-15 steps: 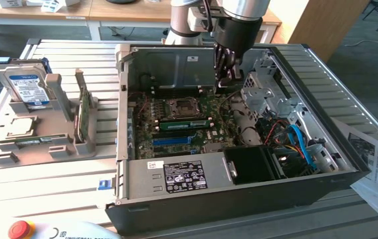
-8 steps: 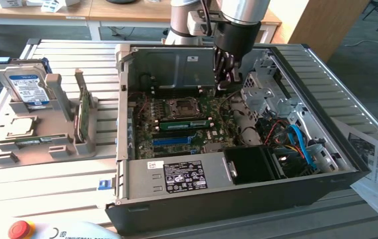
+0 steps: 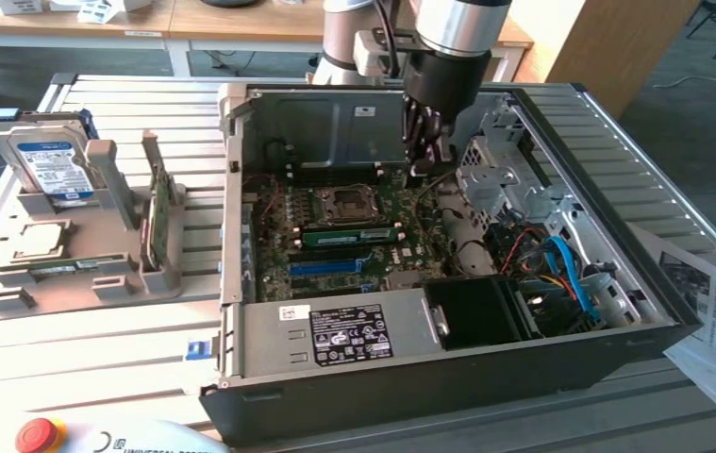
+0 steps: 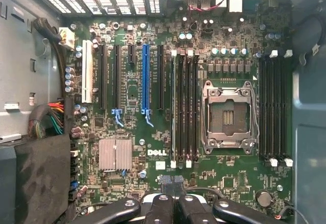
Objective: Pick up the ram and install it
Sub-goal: 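Press down the ram until it locks into place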
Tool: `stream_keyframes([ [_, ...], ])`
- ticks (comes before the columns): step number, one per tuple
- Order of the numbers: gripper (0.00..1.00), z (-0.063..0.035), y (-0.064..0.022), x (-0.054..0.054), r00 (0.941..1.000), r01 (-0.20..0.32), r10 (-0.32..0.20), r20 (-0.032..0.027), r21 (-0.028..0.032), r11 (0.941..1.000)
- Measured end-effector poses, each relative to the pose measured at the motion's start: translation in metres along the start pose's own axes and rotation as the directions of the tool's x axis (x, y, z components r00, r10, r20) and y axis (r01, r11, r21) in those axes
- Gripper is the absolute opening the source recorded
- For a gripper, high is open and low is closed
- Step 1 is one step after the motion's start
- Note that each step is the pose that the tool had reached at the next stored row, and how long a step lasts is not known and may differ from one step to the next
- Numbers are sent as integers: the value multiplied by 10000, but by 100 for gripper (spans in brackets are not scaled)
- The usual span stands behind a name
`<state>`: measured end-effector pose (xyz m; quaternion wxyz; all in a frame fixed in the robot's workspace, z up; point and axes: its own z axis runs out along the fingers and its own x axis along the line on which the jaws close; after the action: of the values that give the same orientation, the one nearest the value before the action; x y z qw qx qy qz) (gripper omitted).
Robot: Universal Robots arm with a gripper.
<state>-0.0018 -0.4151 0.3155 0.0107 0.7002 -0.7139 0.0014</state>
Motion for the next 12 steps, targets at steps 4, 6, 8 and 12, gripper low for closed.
stream_keyframes([
  [4,10,44,-1,-1,10000,0,0,-1,0,10000],
  [6,10,67,-1,-1,10000,-1,1,-1,0,10000],
  [8,10,91,-1,-2,10000,-2,2,0,0,10000],
  [12,10,141,-2,-2,10000,-5,5,-1,0,10000],
])
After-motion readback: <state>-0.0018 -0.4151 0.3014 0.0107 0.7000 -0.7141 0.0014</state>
